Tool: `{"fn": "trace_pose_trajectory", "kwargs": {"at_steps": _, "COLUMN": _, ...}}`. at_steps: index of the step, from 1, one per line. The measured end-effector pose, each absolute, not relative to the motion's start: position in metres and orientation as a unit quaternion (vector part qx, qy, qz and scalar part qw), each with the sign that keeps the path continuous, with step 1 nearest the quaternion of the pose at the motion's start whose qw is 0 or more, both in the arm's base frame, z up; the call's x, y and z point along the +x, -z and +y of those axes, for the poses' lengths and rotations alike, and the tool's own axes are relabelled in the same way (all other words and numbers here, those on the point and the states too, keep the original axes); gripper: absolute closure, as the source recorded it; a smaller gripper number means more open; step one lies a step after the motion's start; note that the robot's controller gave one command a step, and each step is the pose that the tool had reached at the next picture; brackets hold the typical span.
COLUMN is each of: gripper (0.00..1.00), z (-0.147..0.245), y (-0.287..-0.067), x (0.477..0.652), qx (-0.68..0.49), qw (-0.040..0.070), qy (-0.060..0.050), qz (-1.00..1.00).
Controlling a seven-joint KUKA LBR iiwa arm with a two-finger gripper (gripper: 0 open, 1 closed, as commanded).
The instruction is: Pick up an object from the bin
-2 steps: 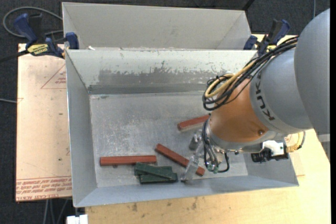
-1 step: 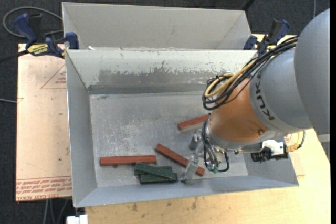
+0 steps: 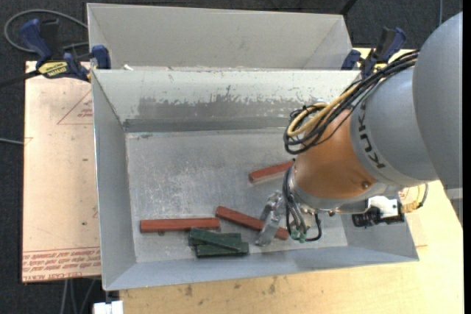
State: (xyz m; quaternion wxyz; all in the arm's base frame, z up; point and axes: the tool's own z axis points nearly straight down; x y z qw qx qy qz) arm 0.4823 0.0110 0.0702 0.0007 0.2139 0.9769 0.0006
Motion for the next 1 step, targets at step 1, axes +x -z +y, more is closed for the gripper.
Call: {"fn": "trace_pose_trajectory", "kwargs": {"at_steps": 1, "gripper": 1.00, "z": 0.0109, "y": -0.0715, "x": 0.4827, "qx": 0.213, "qw": 0.000, "qy": -0.001, "qz": 0.977}}
